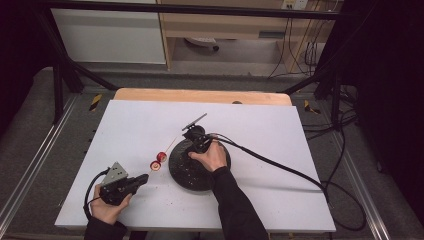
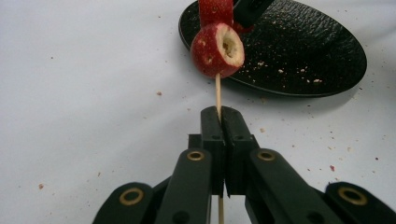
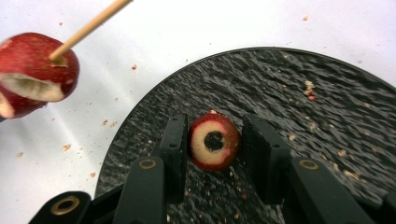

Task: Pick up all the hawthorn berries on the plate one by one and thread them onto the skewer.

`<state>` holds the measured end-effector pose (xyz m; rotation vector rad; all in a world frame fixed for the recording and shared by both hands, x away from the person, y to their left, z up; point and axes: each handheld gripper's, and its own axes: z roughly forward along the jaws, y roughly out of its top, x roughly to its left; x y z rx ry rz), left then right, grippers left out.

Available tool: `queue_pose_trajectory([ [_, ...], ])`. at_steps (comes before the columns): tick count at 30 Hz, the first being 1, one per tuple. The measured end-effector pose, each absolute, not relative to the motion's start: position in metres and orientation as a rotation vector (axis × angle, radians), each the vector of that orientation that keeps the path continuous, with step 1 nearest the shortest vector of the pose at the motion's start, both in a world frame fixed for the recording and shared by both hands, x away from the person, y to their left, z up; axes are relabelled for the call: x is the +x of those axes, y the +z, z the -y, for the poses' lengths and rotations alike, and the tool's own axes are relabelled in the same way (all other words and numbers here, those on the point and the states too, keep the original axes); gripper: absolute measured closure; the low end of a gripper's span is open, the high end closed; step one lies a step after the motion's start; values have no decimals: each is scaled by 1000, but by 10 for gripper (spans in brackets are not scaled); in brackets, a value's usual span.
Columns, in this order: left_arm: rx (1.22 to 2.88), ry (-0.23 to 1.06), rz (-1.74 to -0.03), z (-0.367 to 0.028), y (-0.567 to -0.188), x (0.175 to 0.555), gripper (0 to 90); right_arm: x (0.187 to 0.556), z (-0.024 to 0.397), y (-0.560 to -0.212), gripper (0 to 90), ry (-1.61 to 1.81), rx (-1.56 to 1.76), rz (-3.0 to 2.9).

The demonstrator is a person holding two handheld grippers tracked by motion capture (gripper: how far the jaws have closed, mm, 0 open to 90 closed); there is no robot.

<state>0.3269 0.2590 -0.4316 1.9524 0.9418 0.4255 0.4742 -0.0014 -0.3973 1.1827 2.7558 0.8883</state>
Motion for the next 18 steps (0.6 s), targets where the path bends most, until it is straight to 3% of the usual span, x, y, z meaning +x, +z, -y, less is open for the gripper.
queue_pose_trajectory([
  [18, 1956, 432, -922, -252, -430, 324, 884, 455, 33, -371, 629, 1014, 1230, -2661],
])
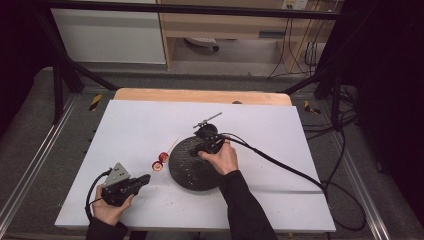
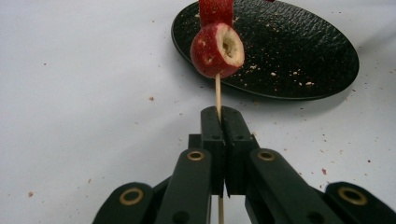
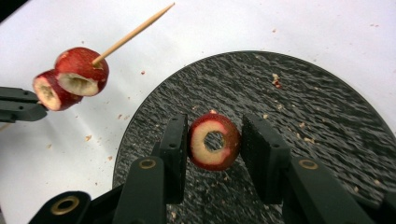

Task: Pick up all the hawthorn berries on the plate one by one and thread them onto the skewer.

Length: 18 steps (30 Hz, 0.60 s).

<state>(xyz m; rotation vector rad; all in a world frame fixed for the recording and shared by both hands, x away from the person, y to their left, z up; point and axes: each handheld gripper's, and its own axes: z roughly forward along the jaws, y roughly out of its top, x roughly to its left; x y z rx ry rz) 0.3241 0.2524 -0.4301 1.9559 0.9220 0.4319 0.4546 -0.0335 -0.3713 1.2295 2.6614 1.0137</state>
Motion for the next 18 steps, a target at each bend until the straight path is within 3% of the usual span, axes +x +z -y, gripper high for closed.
queue_pose_trajectory([
  [18, 1962, 430, -892, -237, -430, 321, 884, 428, 92, -379, 629, 1309, 1309, -2460],
])
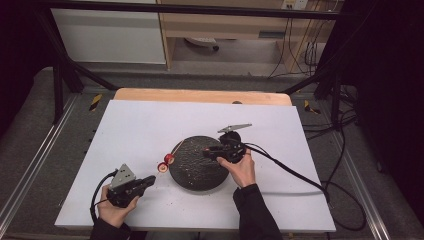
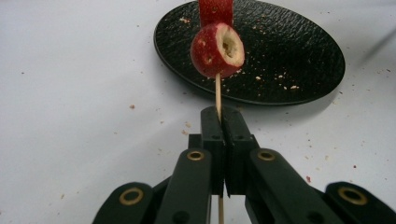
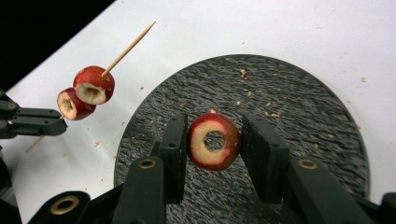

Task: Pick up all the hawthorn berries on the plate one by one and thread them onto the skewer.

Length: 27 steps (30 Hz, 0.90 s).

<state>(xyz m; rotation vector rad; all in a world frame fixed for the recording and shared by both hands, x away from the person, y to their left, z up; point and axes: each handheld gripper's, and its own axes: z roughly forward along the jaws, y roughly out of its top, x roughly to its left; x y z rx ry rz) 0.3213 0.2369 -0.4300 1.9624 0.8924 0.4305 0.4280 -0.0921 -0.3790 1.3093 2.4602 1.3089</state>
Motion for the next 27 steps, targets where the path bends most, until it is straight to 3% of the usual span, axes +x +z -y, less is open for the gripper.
queue_pose_trajectory([
  [27, 1950, 425, -819, -177, -421, 317, 884, 394, 153, -399, 629, 1871, 1474, -1909],
])
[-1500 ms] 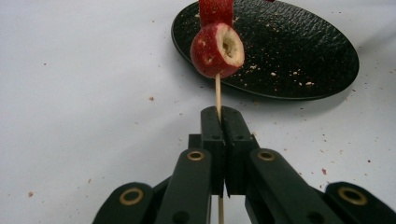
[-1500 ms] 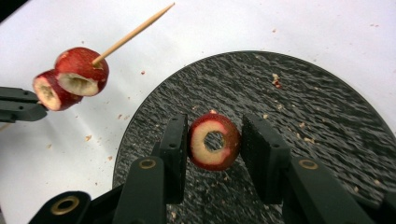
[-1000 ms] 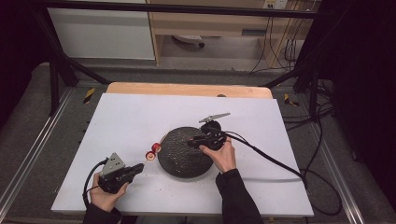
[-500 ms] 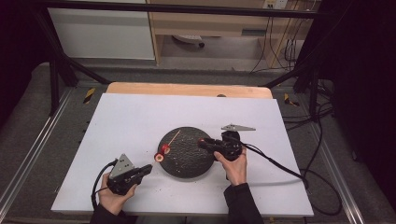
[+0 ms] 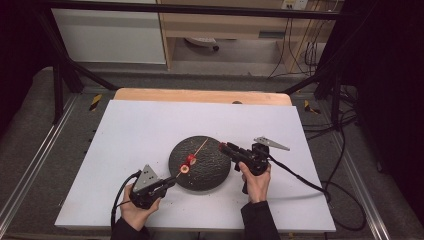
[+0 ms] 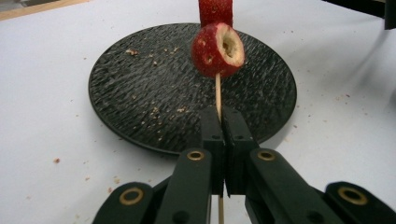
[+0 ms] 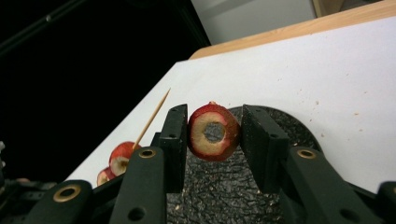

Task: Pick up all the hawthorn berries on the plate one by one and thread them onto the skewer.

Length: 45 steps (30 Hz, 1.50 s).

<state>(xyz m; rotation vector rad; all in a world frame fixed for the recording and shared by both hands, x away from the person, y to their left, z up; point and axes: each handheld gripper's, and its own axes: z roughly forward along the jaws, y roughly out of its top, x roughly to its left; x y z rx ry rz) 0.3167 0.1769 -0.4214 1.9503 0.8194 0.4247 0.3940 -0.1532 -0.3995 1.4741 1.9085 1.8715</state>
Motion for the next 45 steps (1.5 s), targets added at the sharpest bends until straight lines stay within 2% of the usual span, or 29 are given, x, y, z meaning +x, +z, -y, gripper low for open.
queue_pose_trajectory([
  [24, 1907, 416, -811, -147, -415, 322, 884, 405, 154, -392, 629, 2090, 1528, -1490],
  [45, 1906, 404, -803, -146, -422, 321, 884, 405, 135, -412, 630, 2187, 1558, -1328],
])
